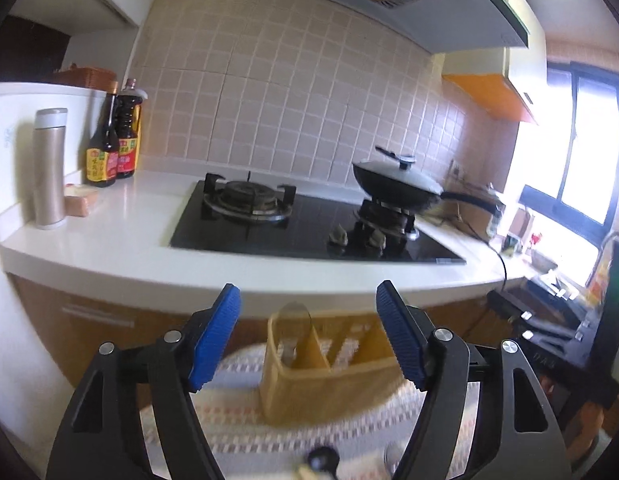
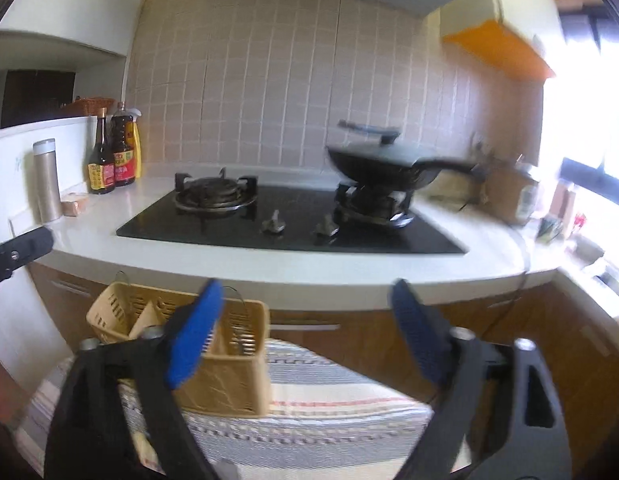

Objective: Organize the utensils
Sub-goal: 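Move both open tools back down toward the utensils on the mat, then grasp a single wooden chopstick with left tool while right tool grasps the black ladle-spoon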

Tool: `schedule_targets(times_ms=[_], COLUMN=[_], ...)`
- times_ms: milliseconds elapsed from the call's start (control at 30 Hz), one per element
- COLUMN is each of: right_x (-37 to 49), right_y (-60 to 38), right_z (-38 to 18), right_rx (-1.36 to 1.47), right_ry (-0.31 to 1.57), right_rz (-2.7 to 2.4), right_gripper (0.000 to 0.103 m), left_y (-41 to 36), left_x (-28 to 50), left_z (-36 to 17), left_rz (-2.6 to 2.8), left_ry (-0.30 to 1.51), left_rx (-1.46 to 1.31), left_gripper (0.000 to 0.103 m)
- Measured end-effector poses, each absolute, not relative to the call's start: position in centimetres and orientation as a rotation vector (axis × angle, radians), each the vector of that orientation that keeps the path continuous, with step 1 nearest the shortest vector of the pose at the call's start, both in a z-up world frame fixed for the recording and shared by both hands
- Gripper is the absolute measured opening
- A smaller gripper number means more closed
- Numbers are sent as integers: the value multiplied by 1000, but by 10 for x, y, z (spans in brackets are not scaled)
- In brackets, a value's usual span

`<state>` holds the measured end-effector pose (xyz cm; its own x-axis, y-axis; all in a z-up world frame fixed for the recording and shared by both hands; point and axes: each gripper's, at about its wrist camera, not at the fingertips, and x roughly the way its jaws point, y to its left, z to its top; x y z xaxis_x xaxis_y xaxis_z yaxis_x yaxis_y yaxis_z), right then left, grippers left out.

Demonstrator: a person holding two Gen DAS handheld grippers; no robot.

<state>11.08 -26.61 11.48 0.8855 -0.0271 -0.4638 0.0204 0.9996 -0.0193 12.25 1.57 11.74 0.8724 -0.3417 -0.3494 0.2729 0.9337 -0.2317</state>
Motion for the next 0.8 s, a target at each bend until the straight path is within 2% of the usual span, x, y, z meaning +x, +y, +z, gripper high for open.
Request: schedule_targets(times_ms=[33,200,433,600,667,800], right_x=[99,69,79,91,95,96], right_y=[-268,-278,-272,-253,-246,-238], right_z=[120,136,107,75,64,50], right_rx=[-21,-11,6,28,52,45], right_ry=[456,510,831,1029,1096,1140], right_rz=[-33,25,128,228,271,282], right_gripper=[95,95,95,71,68,63], left_y=[16,23,25,15,14,9], left_x=[117,97,94,90,91,90], left_z=[118,100,38,-16,-31,-52], left_rz=[-317,-318,-311,-321,-320,-305], left_ry=[420,615,918,1066,1100,1108], left_rx=[-162,-130,-67,7,19,65], left_gripper=[69,69,60,50,36,33])
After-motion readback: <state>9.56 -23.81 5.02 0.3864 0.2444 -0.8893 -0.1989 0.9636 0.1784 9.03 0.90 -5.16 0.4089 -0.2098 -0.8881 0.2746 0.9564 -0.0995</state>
